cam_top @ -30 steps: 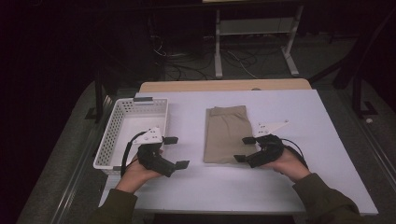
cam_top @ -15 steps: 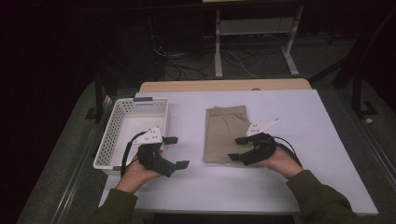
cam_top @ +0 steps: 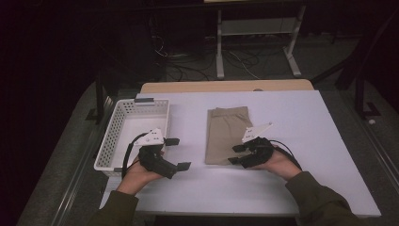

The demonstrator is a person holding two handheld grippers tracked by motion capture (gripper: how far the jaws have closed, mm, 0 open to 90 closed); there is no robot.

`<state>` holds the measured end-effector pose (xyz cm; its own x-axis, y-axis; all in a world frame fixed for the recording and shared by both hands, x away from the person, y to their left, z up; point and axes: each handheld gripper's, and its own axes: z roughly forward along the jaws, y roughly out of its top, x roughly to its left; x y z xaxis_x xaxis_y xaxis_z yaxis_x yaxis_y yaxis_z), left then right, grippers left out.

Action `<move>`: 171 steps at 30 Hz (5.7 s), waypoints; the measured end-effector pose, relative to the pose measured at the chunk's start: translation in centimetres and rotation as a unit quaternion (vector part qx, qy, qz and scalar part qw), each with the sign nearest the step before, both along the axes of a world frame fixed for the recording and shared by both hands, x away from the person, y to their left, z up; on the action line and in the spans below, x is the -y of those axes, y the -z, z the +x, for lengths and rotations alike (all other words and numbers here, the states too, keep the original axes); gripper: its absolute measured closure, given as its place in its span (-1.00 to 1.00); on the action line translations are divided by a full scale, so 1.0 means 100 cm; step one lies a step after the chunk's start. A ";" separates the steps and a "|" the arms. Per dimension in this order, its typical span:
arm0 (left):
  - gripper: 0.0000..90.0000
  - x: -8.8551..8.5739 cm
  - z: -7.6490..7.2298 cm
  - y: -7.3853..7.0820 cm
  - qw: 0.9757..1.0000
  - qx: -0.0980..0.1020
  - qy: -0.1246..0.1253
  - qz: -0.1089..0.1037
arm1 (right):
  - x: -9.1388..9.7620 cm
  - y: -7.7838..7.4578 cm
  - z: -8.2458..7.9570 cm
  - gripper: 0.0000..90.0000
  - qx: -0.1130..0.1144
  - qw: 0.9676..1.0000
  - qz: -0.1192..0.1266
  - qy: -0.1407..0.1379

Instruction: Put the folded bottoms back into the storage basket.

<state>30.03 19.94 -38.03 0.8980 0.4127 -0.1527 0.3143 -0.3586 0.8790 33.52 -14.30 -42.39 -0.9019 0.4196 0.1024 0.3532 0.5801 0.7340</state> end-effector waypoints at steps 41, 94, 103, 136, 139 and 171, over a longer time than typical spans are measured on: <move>-0.99 0.000 0.000 0.000 1.000 -0.002 0.000 0.000 | -0.008 0.022 -0.006 0.81 0.068 0.994 -0.071 -0.048; -0.99 -0.001 0.000 0.000 1.000 -0.003 0.001 -0.002 | -0.007 0.010 -0.040 0.85 0.029 0.994 -0.059 -0.088; -0.99 -0.001 0.000 0.000 1.000 -0.003 0.001 -0.002 | -0.007 0.009 -0.052 0.85 0.027 0.994 -0.059 -0.092; -0.99 0.000 0.000 0.000 1.000 -0.003 0.001 0.001 | 0.007 0.001 -0.068 -0.09 0.004 0.999 0.001 -0.045; -0.99 0.000 0.000 0.000 1.000 -0.002 0.001 0.001 | 0.016 -0.001 -0.069 -0.16 0.007 0.999 0.009 -0.031; -0.99 0.002 -0.002 -0.002 1.000 0.003 -0.006 0.002 | 0.089 0.008 -0.085 -0.87 0.019 0.994 0.045 0.096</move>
<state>29.81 19.70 -37.85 0.8942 0.4235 -0.1454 0.3125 -0.3577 0.8800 25.02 -23.18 -43.21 -0.8099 0.5751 0.1151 0.4226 0.4362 0.7945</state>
